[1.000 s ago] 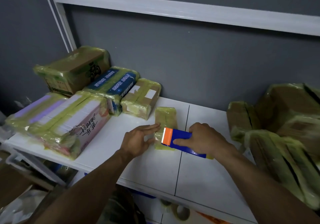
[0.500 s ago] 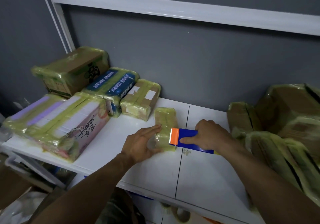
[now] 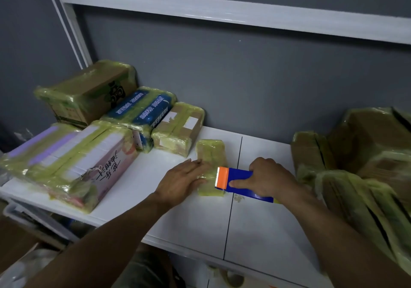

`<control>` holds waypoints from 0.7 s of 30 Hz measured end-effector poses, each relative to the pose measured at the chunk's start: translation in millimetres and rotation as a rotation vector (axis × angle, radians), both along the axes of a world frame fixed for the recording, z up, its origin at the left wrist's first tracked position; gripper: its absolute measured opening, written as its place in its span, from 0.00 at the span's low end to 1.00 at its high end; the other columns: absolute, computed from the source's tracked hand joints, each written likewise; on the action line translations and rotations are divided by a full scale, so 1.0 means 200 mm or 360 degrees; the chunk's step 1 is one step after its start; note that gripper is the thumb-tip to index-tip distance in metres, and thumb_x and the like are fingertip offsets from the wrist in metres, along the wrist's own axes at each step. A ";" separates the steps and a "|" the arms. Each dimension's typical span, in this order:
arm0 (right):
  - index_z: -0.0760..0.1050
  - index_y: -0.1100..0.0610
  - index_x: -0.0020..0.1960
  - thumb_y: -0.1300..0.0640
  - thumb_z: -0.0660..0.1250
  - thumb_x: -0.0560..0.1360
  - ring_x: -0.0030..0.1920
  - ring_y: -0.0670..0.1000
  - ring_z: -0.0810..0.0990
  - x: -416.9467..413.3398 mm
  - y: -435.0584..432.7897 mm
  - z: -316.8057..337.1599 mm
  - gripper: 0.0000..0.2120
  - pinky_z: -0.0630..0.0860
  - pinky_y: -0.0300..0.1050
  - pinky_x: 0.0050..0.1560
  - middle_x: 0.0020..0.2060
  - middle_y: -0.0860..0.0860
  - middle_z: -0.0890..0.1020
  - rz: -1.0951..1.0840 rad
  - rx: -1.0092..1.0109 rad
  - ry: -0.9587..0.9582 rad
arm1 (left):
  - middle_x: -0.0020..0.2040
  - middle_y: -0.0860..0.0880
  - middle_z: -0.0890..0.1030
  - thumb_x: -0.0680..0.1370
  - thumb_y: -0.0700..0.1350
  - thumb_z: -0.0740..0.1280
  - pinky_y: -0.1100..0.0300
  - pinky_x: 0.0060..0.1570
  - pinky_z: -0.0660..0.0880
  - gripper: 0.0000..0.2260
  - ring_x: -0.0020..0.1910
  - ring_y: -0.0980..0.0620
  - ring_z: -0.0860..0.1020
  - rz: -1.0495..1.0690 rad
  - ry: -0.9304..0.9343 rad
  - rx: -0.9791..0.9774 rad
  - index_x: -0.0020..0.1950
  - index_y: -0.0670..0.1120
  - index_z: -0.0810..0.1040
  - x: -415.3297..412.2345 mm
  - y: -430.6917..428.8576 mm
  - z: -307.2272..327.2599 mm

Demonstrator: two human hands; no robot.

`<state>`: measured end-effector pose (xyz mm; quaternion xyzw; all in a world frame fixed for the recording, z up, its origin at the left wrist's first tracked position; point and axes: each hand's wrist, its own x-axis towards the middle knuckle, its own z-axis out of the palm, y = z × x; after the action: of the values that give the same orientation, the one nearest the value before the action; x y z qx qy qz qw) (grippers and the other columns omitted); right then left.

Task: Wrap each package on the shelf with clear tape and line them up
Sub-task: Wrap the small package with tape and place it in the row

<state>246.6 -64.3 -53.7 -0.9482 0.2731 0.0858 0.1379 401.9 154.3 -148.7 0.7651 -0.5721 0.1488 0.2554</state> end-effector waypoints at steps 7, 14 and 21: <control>0.70 0.48 0.44 0.22 0.72 0.62 0.35 0.47 0.79 -0.01 0.02 0.03 0.32 0.72 0.37 0.33 0.36 0.43 0.76 0.0000 0.0003 -0.0088 | 0.80 0.50 0.64 0.82 0.44 0.67 0.59 0.73 0.65 0.24 0.79 0.51 0.62 0.0034 0.0485 0.0203 0.76 0.60 0.67 -0.04 0.01 0.00; 0.74 0.51 0.47 0.23 0.73 0.61 0.40 0.49 0.82 -0.06 0.02 0.10 0.33 0.82 0.42 0.41 0.41 0.45 0.81 0.0035 0.0015 -0.0089 | 0.76 0.49 0.70 0.82 0.40 0.68 0.54 0.72 0.71 0.19 0.75 0.48 0.69 -0.0014 0.0430 0.0196 0.72 0.52 0.77 0.03 0.04 0.06; 0.74 0.51 0.45 0.23 0.74 0.61 0.38 0.48 0.81 -0.10 0.01 0.09 0.33 0.76 0.41 0.37 0.38 0.46 0.79 0.0046 -0.0042 -0.0050 | 0.78 0.49 0.67 0.80 0.34 0.68 0.61 0.76 0.63 0.18 0.79 0.53 0.61 -0.0181 0.0543 0.0129 0.70 0.44 0.79 -0.02 0.06 0.08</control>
<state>227.1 -63.1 -35.4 -0.9549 0.2585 0.0691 0.1285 398.0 166.3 -133.7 0.7554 -0.5682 -0.0209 0.3257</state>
